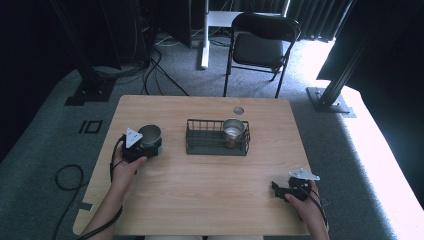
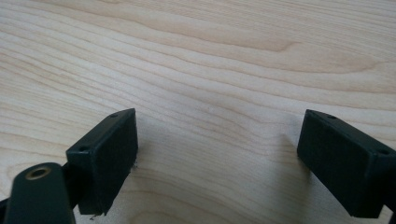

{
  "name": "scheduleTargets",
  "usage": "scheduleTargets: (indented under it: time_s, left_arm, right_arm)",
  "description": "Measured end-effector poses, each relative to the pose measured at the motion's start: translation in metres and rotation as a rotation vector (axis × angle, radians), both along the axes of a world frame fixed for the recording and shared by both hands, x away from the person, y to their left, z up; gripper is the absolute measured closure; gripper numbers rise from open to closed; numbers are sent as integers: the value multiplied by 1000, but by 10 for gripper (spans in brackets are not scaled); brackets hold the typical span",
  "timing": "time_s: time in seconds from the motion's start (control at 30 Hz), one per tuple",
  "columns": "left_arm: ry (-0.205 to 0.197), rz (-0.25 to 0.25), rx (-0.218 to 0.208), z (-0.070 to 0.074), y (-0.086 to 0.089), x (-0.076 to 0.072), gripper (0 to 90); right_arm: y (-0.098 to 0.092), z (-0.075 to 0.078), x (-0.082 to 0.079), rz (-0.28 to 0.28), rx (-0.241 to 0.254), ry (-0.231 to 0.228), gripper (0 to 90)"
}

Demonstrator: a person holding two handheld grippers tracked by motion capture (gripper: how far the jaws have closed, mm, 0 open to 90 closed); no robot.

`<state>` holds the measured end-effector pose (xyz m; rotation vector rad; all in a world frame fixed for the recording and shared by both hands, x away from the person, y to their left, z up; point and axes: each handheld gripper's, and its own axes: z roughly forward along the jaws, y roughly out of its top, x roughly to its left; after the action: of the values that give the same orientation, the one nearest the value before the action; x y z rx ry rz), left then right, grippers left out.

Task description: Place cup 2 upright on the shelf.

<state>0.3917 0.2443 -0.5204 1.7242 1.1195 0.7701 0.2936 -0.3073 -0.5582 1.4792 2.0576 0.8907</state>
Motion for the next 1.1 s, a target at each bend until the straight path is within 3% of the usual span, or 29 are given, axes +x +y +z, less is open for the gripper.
scheduleTargets:
  time_s: [0.3, 0.7, 1.1]
  left_arm:
    - [-16, 11, -12, 10, 2, -3, 142]
    - [-29, -20, -40, 34, -2, -5, 142]
    - [-70, -44, -63, 59, -12, -3, 142]
  right_arm:
    - [0, 0, 0, 0, 0, 0, 120]
    - [0, 0, 0, 0, 0, 0, 120]
    - [0, 0, 0, 0, 0, 0, 120]
